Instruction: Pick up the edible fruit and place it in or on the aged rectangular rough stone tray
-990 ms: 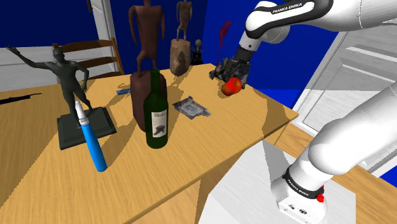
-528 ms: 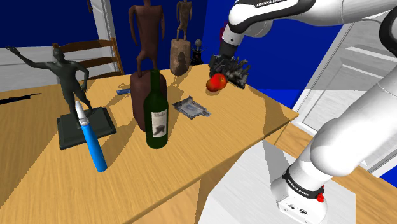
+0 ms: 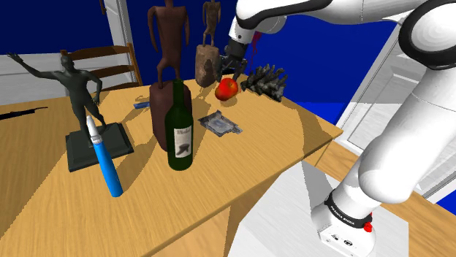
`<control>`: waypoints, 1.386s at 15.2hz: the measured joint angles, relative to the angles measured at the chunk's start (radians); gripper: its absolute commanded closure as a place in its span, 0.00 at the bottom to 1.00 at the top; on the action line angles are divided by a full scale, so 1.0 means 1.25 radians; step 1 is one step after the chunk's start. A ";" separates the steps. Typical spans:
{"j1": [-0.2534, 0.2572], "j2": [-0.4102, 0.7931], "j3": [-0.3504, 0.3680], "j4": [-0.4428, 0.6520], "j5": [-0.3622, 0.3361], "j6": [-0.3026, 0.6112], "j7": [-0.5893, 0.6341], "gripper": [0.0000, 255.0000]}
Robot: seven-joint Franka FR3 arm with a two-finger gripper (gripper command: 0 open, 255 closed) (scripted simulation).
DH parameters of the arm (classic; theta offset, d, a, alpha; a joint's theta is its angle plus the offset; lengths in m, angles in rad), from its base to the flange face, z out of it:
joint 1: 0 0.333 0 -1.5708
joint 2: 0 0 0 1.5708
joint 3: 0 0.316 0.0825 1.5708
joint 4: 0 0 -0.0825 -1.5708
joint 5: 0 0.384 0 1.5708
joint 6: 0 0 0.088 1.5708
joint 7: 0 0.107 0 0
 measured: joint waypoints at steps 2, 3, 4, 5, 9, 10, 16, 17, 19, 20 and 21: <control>0.005 0.019 0.005 0.015 0.000 0.006 0.009 1.00; 0.006 0.024 0.006 0.014 0.000 0.012 0.012 1.00; 0.007 0.027 0.006 0.008 0.001 0.021 0.011 1.00; 0.008 0.028 0.007 -0.002 0.002 0.032 0.010 1.00; 0.008 0.039 0.008 -0.030 0.005 0.070 0.004 1.00; 0.008 0.040 0.008 -0.040 0.006 0.081 0.003 1.00; 0.009 0.055 0.009 -0.088 0.013 0.143 -0.007 1.00; 0.009 0.060 0.009 -0.091 0.014 0.153 -0.009 1.00; 0.009 0.069 0.009 -0.101 0.016 0.170 -0.014 1.00; 0.009 0.074 0.010 -0.106 0.018 0.180 -0.014 1.00; 0.009 0.075 0.010 -0.109 0.018 0.185 -0.016 1.00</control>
